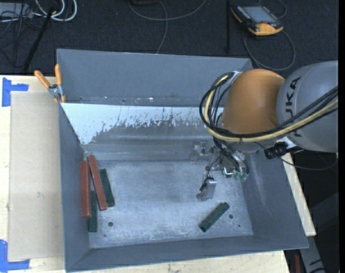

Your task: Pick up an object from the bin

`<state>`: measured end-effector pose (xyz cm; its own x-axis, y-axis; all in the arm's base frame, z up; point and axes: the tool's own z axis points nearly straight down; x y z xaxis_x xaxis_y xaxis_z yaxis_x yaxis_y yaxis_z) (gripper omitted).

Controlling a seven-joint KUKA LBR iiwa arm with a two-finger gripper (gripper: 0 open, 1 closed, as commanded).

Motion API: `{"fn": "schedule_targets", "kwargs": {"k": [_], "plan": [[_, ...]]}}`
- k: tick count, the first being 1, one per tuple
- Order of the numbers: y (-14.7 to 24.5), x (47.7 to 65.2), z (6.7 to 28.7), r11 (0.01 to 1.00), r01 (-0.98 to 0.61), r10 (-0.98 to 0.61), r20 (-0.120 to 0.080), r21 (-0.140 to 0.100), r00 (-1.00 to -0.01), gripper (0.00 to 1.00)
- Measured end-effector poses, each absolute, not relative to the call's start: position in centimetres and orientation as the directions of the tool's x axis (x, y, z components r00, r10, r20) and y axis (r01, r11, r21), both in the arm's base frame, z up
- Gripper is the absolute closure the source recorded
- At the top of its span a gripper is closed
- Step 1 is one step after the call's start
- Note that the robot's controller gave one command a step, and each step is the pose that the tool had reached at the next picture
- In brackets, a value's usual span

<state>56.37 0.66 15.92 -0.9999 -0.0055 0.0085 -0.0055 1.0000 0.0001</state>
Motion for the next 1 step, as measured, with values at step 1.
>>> {"fn": "schedule_targets", "kwargs": {"k": [1], "plan": [[-4.97, 49.22, 6.92, 0.942, -0.336, -0.336, -0.001, 0.0, -0.942, 0.0]]}}
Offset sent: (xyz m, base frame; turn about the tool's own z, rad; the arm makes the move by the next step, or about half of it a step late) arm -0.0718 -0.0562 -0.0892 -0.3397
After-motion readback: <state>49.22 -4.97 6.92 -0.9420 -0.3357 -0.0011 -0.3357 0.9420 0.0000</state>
